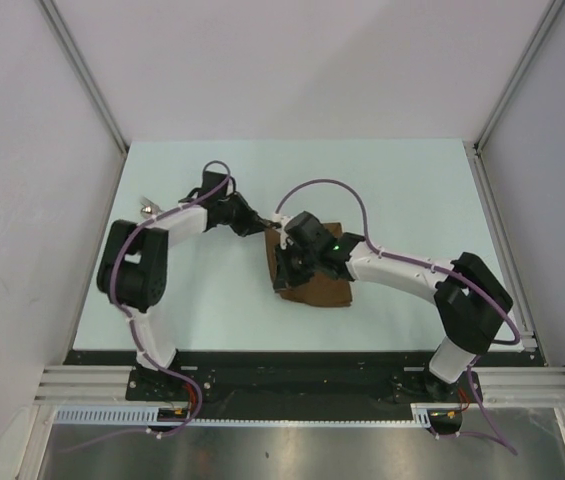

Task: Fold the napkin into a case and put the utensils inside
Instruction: Pick up the upper triangle-folded napkin from the center of the board, then turn over the upper triangle folded napkin at the center of the board.

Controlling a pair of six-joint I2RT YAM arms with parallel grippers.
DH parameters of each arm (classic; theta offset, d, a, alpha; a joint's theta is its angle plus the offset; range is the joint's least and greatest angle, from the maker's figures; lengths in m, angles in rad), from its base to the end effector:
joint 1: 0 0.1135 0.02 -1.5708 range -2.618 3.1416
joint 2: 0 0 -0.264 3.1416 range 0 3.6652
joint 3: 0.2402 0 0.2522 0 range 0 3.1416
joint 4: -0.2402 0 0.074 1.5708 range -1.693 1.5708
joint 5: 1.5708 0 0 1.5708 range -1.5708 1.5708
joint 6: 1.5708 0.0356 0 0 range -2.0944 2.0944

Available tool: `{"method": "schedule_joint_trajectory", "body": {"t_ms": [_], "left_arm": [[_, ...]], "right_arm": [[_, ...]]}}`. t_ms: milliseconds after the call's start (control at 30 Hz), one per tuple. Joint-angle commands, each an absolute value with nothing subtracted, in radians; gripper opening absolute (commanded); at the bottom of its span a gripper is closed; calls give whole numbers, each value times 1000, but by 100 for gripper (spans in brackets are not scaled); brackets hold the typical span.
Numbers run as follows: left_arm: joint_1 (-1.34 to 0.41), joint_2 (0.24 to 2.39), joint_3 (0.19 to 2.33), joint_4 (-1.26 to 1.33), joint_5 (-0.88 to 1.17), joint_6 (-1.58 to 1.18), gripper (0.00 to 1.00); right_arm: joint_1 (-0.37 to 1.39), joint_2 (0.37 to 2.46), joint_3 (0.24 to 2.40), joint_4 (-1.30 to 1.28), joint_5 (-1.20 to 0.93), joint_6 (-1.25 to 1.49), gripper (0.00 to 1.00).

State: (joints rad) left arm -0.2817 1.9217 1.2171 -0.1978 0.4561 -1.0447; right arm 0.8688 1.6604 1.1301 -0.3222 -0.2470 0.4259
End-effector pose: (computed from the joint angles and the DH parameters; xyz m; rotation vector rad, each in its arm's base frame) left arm 0.3817 -0.1268 0.1653 -0.7999 2.5759 -1.0664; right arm 0.2237 0.2780 0.2226 -0.6853 2.4954 0.8412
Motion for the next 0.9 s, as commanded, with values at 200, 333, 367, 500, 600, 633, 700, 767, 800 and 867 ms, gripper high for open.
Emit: {"method": "schedule_joint_trajectory", "body": {"t_ms": [200,333,367,500,600,633,700,767,800,867], "left_arm": [[-13,1427,1097,-336,359,-888,0],[28,1332,1202,-451,282,-777,0],[28,1321,1238,-465,273,-770,0],[8,1295,1236,-413,233,-805,0],[-76,1365,1238,-376,224,-808,0],[-101,1415,1236,-361,213,-819,0],[-179,1477,1239,-313,192,-833,0],[-231,1566,1253,-282,166,-845,0],[-277,1590,1261,-252,160,-856,0],[-322,1652,1284,-221,109,-862,0]], "right_arm": [[1077,1815,1486,-267,-388,482,0],[1098,1871,1562,-99,-523,575,0],[1101,1881,1565,-59,-549,598,0],[1095,1862,1490,136,-658,701,0],[1054,1806,1314,288,-686,768,0],[1040,1792,1266,358,-689,784,0],[1011,1751,1128,429,-702,816,0],[970,1715,1024,478,-706,825,0],[954,1697,938,500,-707,824,0],[908,1631,846,506,-700,819,0]]}}
